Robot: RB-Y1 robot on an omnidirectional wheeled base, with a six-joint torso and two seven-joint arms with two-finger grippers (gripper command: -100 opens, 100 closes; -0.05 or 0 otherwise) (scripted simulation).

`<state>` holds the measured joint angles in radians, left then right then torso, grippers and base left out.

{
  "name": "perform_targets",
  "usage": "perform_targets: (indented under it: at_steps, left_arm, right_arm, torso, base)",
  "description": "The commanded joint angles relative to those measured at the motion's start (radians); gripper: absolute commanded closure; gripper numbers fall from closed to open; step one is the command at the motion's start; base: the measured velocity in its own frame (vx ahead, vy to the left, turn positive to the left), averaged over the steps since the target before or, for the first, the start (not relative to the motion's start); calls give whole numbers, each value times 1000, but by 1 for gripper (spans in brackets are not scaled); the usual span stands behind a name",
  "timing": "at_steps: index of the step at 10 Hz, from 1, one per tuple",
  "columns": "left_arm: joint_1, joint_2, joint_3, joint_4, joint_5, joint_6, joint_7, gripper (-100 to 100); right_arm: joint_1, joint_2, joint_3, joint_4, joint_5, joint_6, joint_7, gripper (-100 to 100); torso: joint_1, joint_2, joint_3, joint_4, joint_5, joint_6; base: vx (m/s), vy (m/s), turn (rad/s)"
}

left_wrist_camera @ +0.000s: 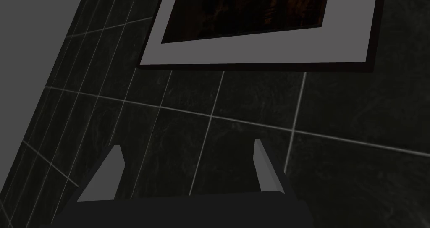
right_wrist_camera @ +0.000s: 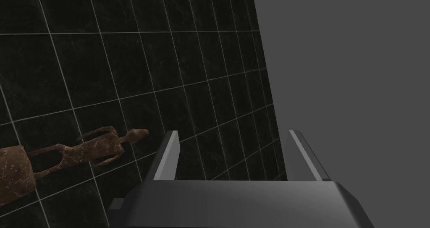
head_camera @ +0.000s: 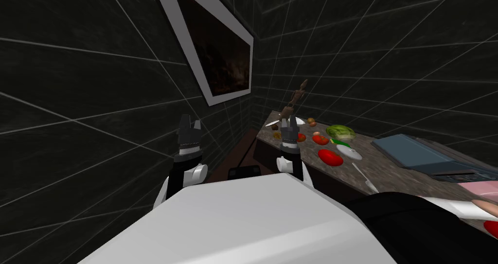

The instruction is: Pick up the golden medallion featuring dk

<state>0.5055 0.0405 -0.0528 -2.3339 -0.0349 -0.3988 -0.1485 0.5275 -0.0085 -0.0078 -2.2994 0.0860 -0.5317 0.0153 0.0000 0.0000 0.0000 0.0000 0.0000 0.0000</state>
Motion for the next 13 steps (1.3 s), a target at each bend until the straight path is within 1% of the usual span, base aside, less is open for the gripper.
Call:
perform_targets:
  at_steps: [1,4,8,9,11,12,13]
  left_arm:
    - [0,0,0,0,0,0,0,0]
    - [0,0,0,0,0,0,0,0]
    - [0,0,0,0,0,0,0,0]
    - [0,0,0,0,0,0,0,0]
    - [0,0,0,0,0,0,0,0]
    - [0,0,0,0,0,0,0,0]
    - [0,0,0,0,0,0,0,0]
  right_arm:
    - [3,-29,0,11,5,-1,-2,-100]
    - [19,-109,-2,53,23,-6,-9,-100]
    - [57,-234,-11,145,67,-21,-24,-100]
    - [57,-248,-11,145,67,-21,-24,-100]
    - [82,-315,-18,202,94,-30,-34,-100]
    - [82,-326,-18,202,94,-30,-34,-100]
    - [95,-365,-21,233,109,-35,-40,-100]
  torso:
    - [0,0,0,0,0,0]
    - [-2,0,0,0,0,0]
    - [-4,1,0,0,-1,0]
    - [-5,1,0,0,-1,0]
    - [-3,0,0,0,-1,0]
    - [-5,0,0,0,-1,0]
    - [-4,0,0,0,-1,0]
  base:
    - [0,-5,35]
    - [-3,-24,66]
    - [-11,-51,112]
    - [-10,-51,36]
    - [-8,-48,112]
    - [-9,-50,50]
    - [-11,-40,82]
